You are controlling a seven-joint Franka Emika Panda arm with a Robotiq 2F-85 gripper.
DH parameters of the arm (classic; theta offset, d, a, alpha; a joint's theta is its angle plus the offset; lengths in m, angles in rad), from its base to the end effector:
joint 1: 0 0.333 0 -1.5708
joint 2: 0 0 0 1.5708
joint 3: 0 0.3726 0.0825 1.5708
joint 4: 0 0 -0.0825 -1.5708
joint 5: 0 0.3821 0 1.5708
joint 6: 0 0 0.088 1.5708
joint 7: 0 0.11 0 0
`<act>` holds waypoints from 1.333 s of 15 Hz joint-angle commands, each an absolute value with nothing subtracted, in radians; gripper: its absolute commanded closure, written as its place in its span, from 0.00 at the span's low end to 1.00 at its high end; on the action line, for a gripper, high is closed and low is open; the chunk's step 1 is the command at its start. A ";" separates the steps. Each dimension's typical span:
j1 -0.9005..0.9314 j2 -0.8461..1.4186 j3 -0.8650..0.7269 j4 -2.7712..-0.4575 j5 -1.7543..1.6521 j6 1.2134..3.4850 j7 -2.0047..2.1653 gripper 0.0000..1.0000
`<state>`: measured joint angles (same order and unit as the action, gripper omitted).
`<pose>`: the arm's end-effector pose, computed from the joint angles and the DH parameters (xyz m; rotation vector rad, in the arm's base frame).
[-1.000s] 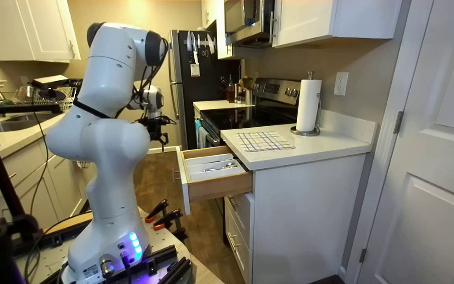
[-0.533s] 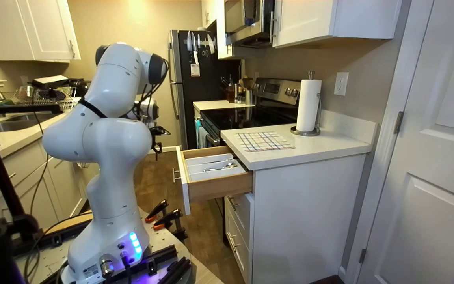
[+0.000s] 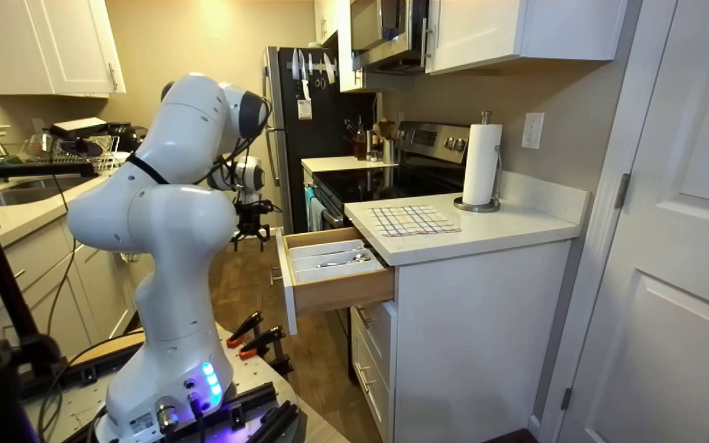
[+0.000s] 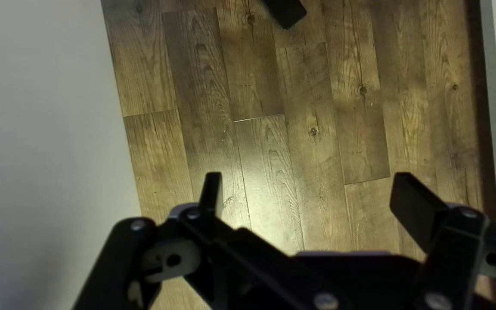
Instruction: Close the open drawer
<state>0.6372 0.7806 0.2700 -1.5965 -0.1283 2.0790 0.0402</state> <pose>0.4583 0.5287 0.2042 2.7708 1.3308 -0.4349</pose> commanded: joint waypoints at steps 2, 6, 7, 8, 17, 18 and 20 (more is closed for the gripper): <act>0.579 0.697 0.272 -1.717 -0.122 2.107 0.023 0.00; 0.545 0.677 0.284 -1.757 -0.131 2.109 -0.016 0.00; 0.537 0.669 0.285 -1.769 -0.136 2.108 -0.032 0.00; 0.532 0.660 0.283 -1.777 -0.146 2.091 -0.050 0.00; 0.368 0.509 0.273 -1.954 -0.165 2.103 -0.252 0.00; 0.328 0.506 0.271 -1.955 -0.135 2.104 -0.275 0.00; 0.246 0.487 0.267 -1.963 -0.082 2.107 -0.328 0.00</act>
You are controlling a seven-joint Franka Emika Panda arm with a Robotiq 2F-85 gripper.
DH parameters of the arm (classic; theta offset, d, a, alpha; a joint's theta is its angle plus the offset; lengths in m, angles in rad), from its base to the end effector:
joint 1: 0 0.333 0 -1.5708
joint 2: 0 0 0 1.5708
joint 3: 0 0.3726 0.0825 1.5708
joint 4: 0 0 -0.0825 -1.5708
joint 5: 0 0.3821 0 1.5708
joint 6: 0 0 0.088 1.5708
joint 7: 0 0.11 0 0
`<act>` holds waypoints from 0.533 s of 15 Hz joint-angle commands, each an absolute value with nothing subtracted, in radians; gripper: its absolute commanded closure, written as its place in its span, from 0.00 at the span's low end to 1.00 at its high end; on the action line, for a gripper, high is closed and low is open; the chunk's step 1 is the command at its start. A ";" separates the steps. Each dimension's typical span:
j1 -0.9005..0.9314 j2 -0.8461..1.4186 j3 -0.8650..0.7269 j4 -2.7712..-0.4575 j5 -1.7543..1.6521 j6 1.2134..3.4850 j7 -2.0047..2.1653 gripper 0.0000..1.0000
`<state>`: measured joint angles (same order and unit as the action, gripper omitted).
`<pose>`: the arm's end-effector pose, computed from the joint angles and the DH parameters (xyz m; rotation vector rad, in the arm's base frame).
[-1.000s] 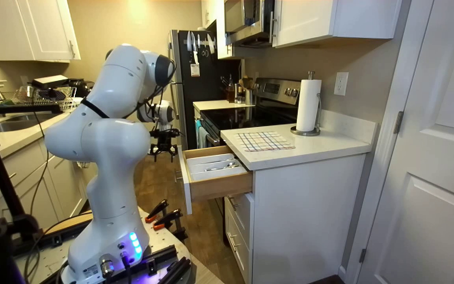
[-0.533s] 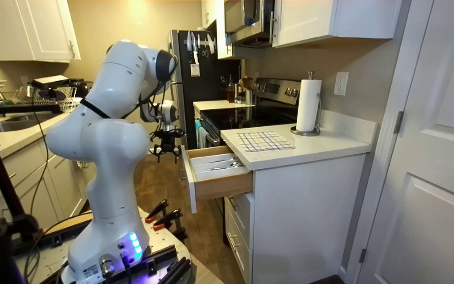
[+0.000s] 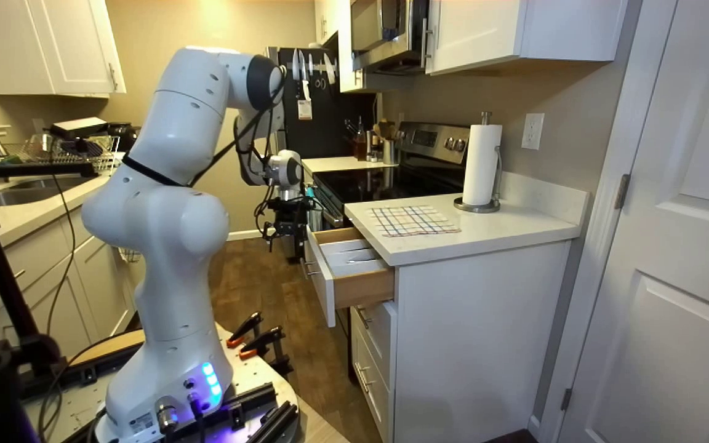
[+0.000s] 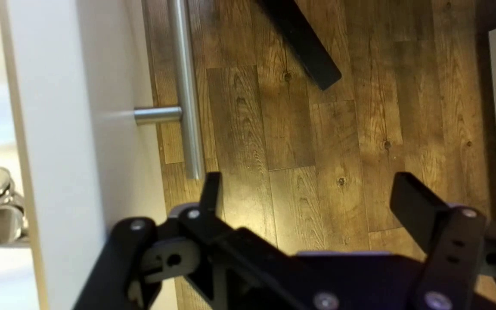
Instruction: Close the open drawer
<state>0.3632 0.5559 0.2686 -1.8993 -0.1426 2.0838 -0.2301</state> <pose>0.5083 0.3495 0.2385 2.7287 1.3862 -0.5354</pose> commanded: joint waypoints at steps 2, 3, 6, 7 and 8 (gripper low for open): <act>0.173 0.466 0.253 -1.954 -0.043 2.095 -0.382 0.00; 0.149 0.460 0.247 -1.946 -0.031 2.094 -0.397 0.00; 0.091 0.378 0.271 -1.973 0.062 2.120 -0.426 0.00; 0.079 0.351 0.283 -1.982 0.106 2.118 -0.440 0.00; 0.107 0.441 0.243 -1.912 0.043 2.092 -0.409 0.00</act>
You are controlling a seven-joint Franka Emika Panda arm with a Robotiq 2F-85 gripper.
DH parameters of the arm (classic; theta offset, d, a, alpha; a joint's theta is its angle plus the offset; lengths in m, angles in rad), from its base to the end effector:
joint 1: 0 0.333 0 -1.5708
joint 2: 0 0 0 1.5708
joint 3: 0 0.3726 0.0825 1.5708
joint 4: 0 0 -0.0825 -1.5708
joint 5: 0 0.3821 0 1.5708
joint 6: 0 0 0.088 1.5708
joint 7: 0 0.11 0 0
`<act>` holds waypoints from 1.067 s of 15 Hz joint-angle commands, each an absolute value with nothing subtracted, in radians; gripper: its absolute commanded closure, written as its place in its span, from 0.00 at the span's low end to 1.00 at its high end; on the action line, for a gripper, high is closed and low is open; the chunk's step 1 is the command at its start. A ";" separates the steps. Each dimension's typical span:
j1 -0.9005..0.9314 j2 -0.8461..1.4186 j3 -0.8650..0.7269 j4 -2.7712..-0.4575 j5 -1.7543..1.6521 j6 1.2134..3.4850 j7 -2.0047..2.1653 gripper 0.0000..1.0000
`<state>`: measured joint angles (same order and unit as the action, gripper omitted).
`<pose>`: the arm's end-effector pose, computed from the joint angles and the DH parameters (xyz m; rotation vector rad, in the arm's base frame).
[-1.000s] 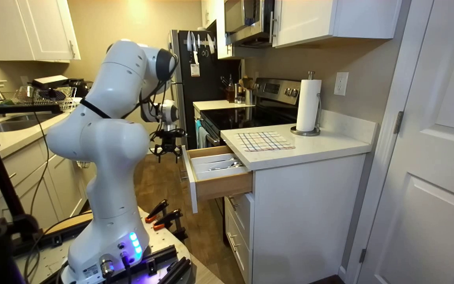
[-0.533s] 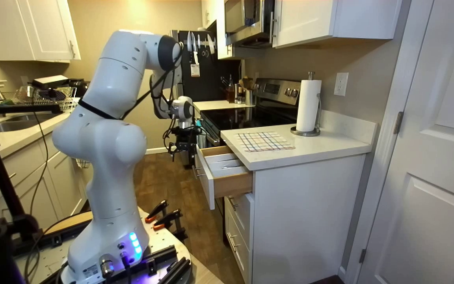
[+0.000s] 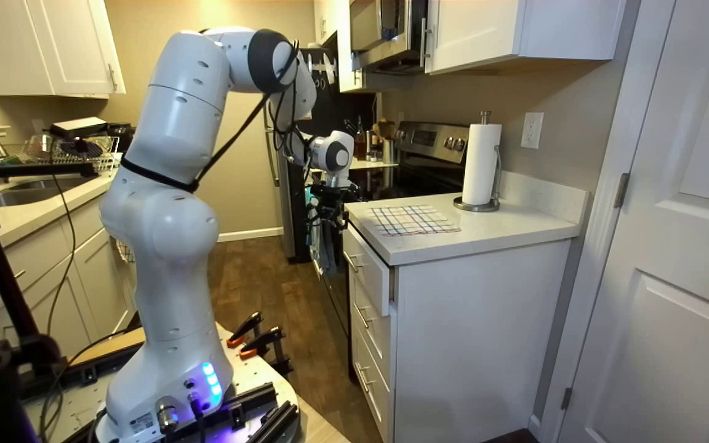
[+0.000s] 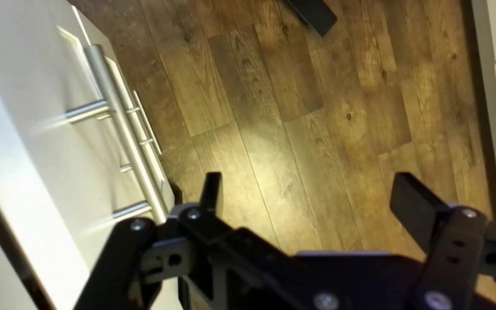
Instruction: Close the open drawer
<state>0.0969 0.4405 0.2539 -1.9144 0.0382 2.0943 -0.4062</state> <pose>0.5848 0.2042 0.3026 -2.7801 -1.0525 0.3645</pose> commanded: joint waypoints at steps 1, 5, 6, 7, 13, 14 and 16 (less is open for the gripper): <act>0.105 0.417 0.250 -1.915 0.068 2.092 -0.413 0.00; 0.109 0.378 0.262 -1.936 0.084 2.092 -0.414 0.00; 0.109 0.378 0.262 -1.939 0.084 2.092 -0.414 0.00; 0.108 0.378 0.262 -1.942 0.084 2.092 -0.414 0.00; 0.108 0.378 0.262 -1.942 0.084 2.092 -0.414 0.00; 0.108 0.378 0.262 -1.942 0.084 2.092 -0.414 0.00; 0.108 0.378 0.262 -1.942 0.084 2.092 -0.414 0.00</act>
